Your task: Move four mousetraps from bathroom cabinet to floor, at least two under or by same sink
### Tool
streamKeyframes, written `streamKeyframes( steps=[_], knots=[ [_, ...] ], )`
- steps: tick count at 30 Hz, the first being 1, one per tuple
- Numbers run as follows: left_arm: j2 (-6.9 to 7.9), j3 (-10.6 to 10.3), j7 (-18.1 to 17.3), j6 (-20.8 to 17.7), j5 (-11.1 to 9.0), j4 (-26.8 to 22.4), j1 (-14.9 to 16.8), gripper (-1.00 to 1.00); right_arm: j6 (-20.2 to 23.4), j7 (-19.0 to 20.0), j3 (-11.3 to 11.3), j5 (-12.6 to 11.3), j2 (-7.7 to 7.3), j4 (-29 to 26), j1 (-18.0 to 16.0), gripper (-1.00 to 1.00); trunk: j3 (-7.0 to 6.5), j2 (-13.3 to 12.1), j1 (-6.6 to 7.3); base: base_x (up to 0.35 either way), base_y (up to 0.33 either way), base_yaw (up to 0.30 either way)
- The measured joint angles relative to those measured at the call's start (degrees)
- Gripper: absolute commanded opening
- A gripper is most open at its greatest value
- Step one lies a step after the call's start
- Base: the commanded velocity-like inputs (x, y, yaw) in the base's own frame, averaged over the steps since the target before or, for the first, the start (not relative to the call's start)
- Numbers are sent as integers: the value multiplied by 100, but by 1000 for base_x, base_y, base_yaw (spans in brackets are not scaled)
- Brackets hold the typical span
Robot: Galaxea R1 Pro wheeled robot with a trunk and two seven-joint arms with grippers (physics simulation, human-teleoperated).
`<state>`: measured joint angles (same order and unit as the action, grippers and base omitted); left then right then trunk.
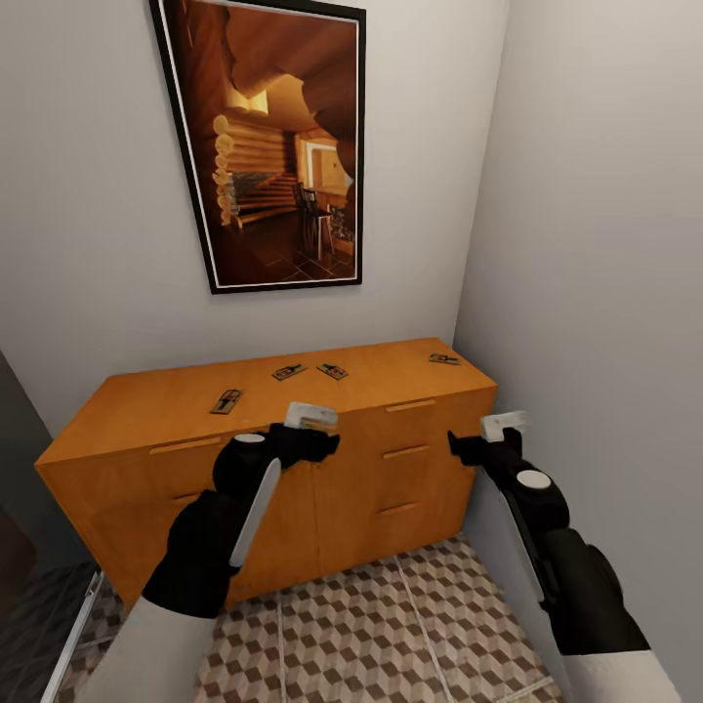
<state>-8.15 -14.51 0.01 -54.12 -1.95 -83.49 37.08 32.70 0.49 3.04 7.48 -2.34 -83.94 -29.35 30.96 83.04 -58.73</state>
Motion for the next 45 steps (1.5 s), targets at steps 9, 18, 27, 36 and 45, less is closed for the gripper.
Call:
streamKeyframes(
  steps=[9,18,27,36,45],
  knots=[
    [-19,3,17,-390,-1231,-3,1484,100,608,7,-73,5,2,0,-1051,100,0,0,0,0,0,0],
    [167,51,50,-417,-1458,10,2371,100,1505,-5,-86,14,11,15,-1888,100,0,0,0,0,0,0],
    [337,449,658,-391,-1177,77,2586,100,1705,-140,-76,19,137,190,-2442,100,1,0,0,0,0,0],
    [736,756,1667,-433,-510,654,2756,100,1704,-1933,-30,-1,786,1201,-2955,100,1,0,0,0,0,0],
    [933,939,1740,-461,-455,2511,3299,100,1709,-2400,-28,-29,1011,2088,-3401,100,1,0,0,0,0,0]
  ],
)
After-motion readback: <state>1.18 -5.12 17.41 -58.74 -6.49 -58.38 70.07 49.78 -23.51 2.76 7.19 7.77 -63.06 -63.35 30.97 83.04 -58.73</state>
